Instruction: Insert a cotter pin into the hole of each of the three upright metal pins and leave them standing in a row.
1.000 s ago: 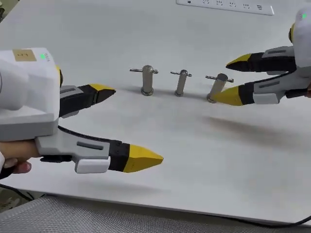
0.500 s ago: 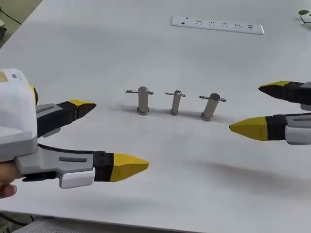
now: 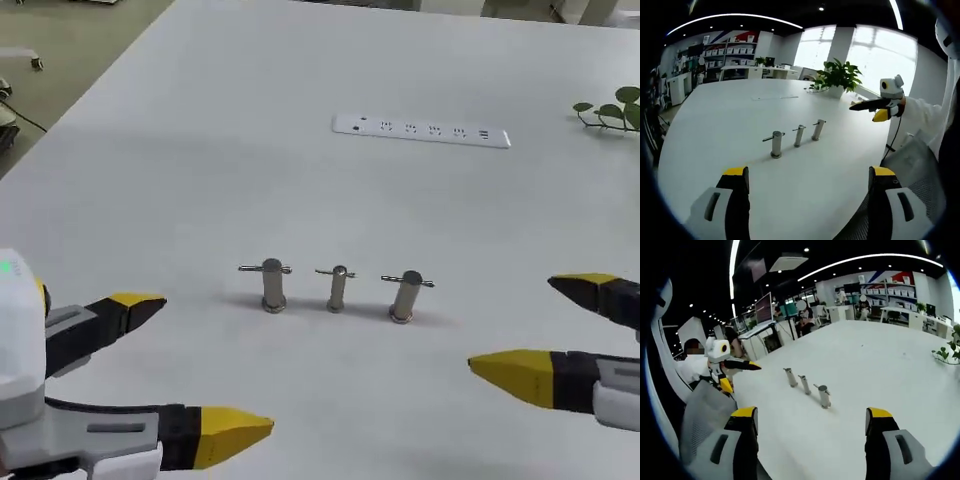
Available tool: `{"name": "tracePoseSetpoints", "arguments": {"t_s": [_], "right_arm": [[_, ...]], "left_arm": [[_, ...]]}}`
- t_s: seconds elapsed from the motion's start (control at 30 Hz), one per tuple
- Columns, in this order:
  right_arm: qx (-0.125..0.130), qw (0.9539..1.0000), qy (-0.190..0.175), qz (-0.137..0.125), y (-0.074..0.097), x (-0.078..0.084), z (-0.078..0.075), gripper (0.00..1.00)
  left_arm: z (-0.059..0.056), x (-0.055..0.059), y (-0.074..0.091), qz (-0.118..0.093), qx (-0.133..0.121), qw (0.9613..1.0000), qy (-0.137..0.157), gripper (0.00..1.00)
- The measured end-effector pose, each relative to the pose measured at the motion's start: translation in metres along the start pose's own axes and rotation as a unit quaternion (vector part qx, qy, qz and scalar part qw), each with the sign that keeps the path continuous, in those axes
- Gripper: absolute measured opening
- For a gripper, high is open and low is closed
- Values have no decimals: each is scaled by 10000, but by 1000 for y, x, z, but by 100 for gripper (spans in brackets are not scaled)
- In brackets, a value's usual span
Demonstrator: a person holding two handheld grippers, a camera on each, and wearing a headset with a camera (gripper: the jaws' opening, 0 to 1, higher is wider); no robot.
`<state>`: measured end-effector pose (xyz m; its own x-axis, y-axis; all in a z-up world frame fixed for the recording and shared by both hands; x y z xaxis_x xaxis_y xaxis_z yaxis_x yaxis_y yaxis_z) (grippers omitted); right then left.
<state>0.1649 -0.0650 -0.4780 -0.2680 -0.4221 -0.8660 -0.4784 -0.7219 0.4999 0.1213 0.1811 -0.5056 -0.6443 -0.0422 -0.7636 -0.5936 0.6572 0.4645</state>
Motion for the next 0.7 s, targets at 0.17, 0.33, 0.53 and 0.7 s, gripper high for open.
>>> {"name": "tracePoseSetpoints", "arguments": {"t_s": [0.17,0.33,0.53,0.7], "right_arm": [[113,9997,-121,160,7,8,1,87],[227,9991,-152,328,13,16,4,87],[282,9981,-230,494,14,20,10,87],[223,9971,-87,729,14,25,11,87]], "left_arm": [[-5,1,1,28,-40,10000,42,99],[-4,-2,3,11,-81,10000,46,99],[0,0,11,218,-266,9992,-193,99],[2,3,16,265,-349,9987,-260,99]]}}
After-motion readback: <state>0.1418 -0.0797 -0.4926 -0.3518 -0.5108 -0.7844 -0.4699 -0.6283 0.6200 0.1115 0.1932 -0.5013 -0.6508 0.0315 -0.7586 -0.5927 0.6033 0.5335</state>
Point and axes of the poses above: the centre of the closed fingertips' face, and the gripper's own axes: y roughly backward along the fingers, z roughly to its left, x roughly out of its underside, the point moved 3 cm from there along y, roughly backward along the fingers, and after that the axes turned 14 degrees about y, right-handed, at the moved point
